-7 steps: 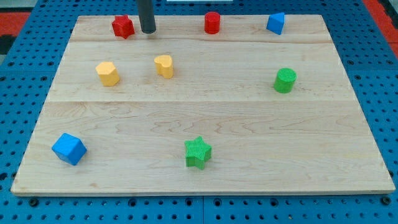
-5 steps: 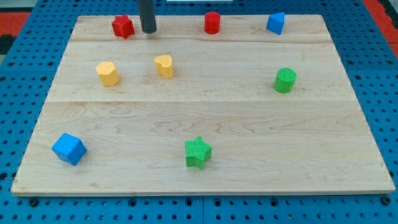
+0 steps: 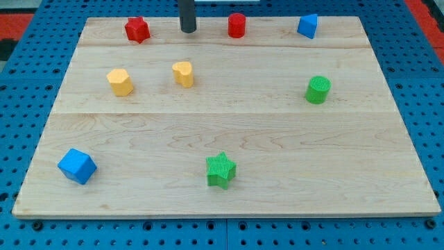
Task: Push the blue triangle to the top of the board
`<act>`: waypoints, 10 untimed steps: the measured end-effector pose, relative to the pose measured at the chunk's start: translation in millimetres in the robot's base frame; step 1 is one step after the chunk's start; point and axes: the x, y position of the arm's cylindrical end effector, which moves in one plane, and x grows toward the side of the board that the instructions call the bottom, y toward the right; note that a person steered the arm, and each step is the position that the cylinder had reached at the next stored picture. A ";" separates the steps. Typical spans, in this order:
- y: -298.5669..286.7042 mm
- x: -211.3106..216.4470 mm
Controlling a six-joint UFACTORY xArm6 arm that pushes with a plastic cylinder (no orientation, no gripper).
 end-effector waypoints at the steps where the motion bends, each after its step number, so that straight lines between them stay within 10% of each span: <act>1: 17.1 3.5; 4: 148.3 45.5; 7: 311.9 -34.9; 10: 224.0 -20.0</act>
